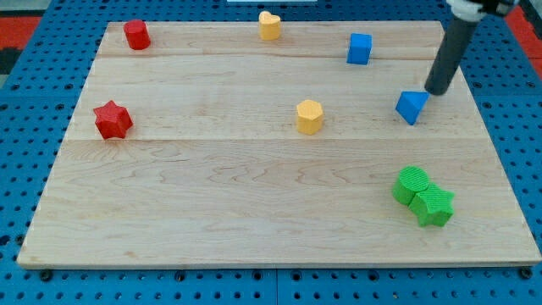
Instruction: Push the blue cube to the yellow heart
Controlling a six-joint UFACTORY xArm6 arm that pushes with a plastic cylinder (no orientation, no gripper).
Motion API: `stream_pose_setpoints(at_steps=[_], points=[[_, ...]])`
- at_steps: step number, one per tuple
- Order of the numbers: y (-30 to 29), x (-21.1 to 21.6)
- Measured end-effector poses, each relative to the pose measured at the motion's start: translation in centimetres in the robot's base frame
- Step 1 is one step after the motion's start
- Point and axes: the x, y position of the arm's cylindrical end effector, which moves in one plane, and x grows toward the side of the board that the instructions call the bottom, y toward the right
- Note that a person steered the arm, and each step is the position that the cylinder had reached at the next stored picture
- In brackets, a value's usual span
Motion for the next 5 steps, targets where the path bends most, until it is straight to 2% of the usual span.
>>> stream_pose_setpoints(at_steps=[1, 2, 3, 5], points=[[1.7, 2.1], [-7.3, 2.1], [-9.5, -1.1], [-3.7, -6.8]])
